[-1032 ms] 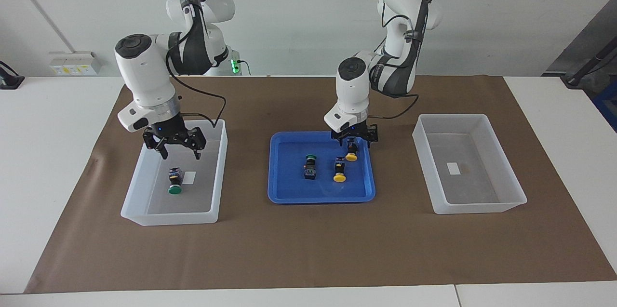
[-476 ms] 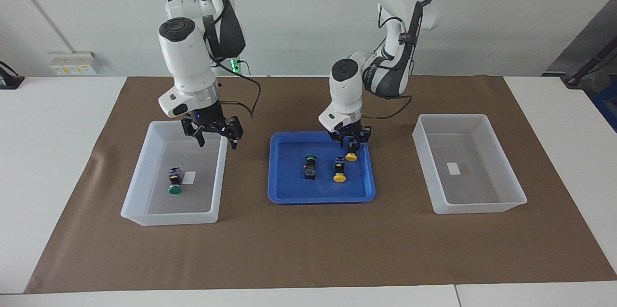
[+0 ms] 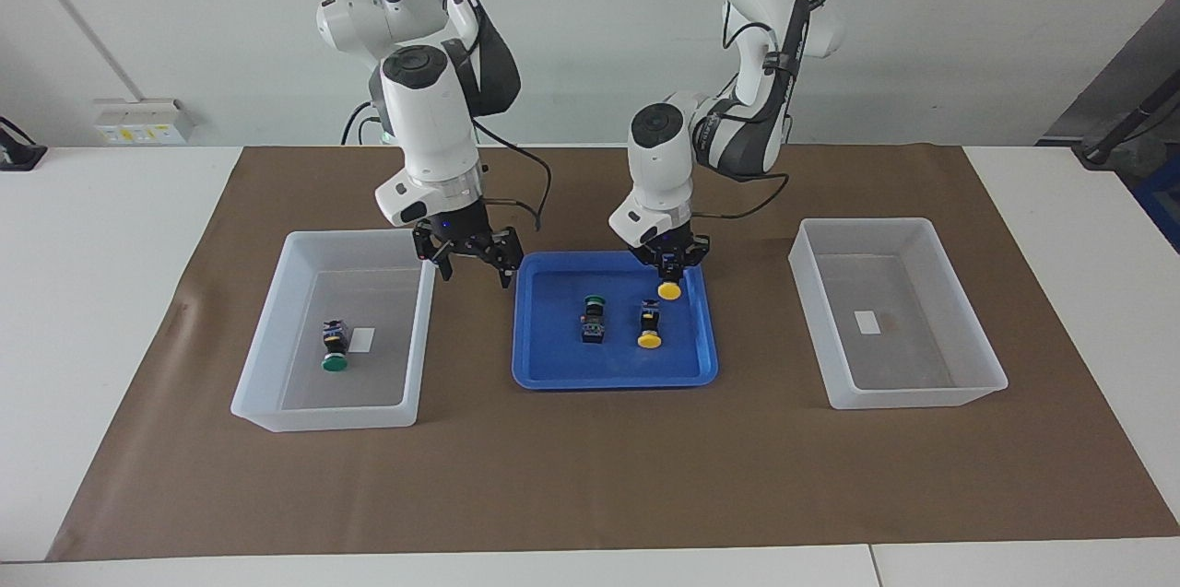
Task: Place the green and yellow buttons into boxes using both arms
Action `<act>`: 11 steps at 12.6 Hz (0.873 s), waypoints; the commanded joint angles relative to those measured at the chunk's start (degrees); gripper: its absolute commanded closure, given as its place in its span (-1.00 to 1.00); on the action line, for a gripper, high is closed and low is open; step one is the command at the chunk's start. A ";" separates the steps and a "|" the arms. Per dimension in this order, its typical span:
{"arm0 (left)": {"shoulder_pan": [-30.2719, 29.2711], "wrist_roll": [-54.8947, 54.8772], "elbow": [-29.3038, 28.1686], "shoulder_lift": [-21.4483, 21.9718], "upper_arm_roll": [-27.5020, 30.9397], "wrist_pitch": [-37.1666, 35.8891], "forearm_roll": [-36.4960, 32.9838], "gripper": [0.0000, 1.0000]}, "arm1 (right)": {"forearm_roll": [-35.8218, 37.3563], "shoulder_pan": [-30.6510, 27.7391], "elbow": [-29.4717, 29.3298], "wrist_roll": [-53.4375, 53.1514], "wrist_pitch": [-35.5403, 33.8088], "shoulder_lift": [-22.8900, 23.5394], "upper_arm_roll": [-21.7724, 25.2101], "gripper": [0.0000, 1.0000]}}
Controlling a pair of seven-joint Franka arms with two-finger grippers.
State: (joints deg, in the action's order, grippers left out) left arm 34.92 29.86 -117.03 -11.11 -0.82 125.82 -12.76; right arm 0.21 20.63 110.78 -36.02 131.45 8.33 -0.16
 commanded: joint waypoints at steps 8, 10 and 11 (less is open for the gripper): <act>-13.18 -10.57 3.20 7.60 1.17 -5.50 -1.48 1.00 | -0.48 10.46 -11.29 -10.65 7.31 15.47 -0.19 -1.00; -18.72 -18.13 4.61 7.08 1.09 -5.07 -0.69 1.00 | 1.01 11.62 -11.38 -9.86 8.65 18.38 -0.28 -1.00; -21.71 -21.65 5.05 6.81 1.17 -4.54 1.31 1.00 | 2.93 12.49 -11.47 -9.77 10.65 19.26 -0.28 -1.00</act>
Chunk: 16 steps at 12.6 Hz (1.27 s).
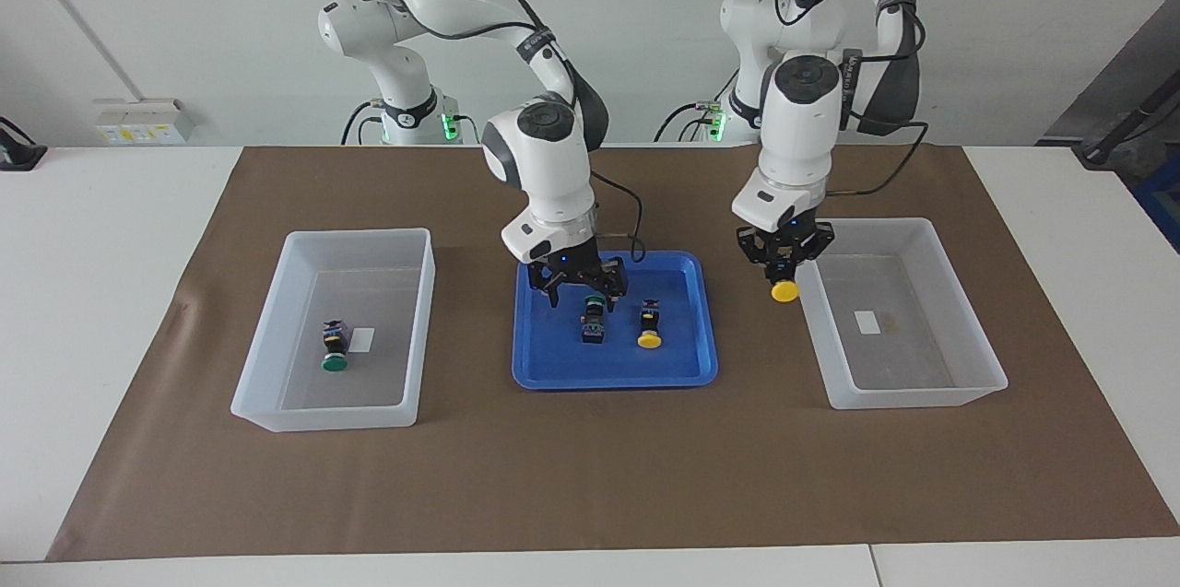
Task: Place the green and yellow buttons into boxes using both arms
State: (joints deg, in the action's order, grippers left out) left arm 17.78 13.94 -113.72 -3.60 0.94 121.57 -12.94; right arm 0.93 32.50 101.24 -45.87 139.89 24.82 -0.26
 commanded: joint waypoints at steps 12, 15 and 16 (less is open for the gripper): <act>-20.94 -28.70 -0.97 -8.00 -0.51 19.74 9.86 1.00 | 6.89 1.16 1.15 4.83 2.67 4.01 -0.18 -0.04; -22.09 -28.79 -7.64 -8.08 -0.50 31.32 9.86 1.00 | 6.89 1.16 1.15 4.92 2.67 4.01 -0.18 0.29; -22.00 -28.62 -8.01 -8.44 -0.50 33.27 9.86 1.00 | 6.89 1.16 0.89 4.48 2.24 3.92 -0.18 0.99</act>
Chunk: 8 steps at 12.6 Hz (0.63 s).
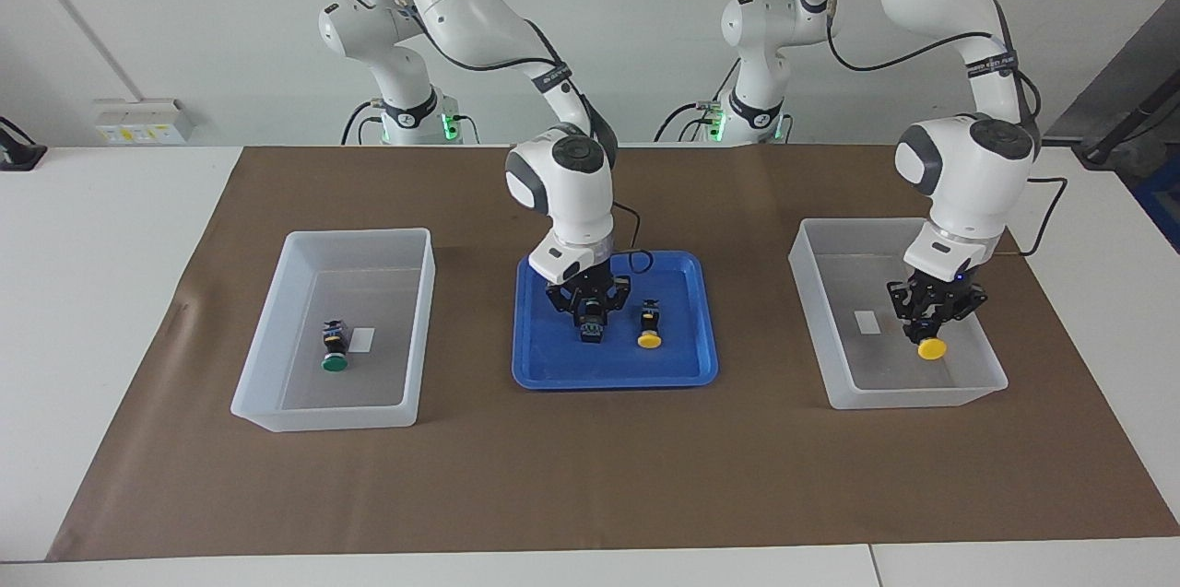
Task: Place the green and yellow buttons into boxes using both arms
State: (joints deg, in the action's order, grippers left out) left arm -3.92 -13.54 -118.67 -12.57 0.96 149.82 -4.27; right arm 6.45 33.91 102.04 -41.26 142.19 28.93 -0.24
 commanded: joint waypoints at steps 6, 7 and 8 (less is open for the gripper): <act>-0.13 -0.35 -5.09 0.71 -0.52 3.30 1.20 0.06 | 0.41 -7.35 -1.05 8.33 -12.34 -12.20 -0.11 1.00; 0.14 0.09 -4.56 0.71 -0.52 1.54 1.20 -0.01 | 0.32 -9.81 -0.96 13.17 -14.81 -14.23 -0.11 1.00; 0.31 0.70 -3.95 0.71 -0.43 1.00 1.20 -0.09 | 0.23 -11.83 -0.87 16.35 -16.75 -16.16 -0.03 1.00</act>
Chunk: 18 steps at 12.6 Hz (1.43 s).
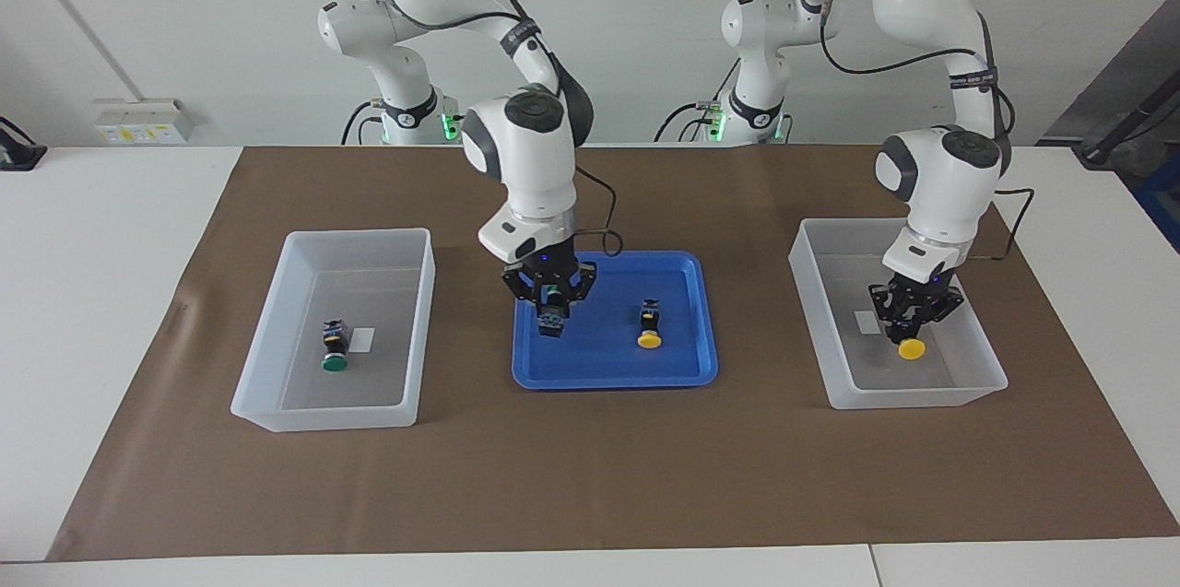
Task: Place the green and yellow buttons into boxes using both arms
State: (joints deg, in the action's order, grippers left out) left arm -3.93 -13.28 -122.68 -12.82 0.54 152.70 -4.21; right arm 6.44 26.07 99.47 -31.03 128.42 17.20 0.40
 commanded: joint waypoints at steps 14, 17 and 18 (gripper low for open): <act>4.19 1.06 14.99 5.35 -0.80 -27.94 0.87 -1.00 | -3.19 -24.14 24.27 35.51 11.40 -9.21 -0.67 1.00; 9.19 3.16 15.72 7.64 -0.80 -33.07 0.96 -1.00 | -3.80 -24.23 24.81 35.78 11.50 -8.86 -0.76 0.62; 11.73 6.22 15.11 7.81 -0.80 -32.04 0.96 -1.00 | -3.89 -24.49 25.07 35.87 12.19 -8.42 -0.67 0.08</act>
State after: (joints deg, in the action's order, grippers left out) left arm 3.96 -10.56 -106.99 -5.95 -0.99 121.61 -4.09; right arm 4.48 3.07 122.21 2.37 138.78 10.21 0.53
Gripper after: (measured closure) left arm 0.000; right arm 0.595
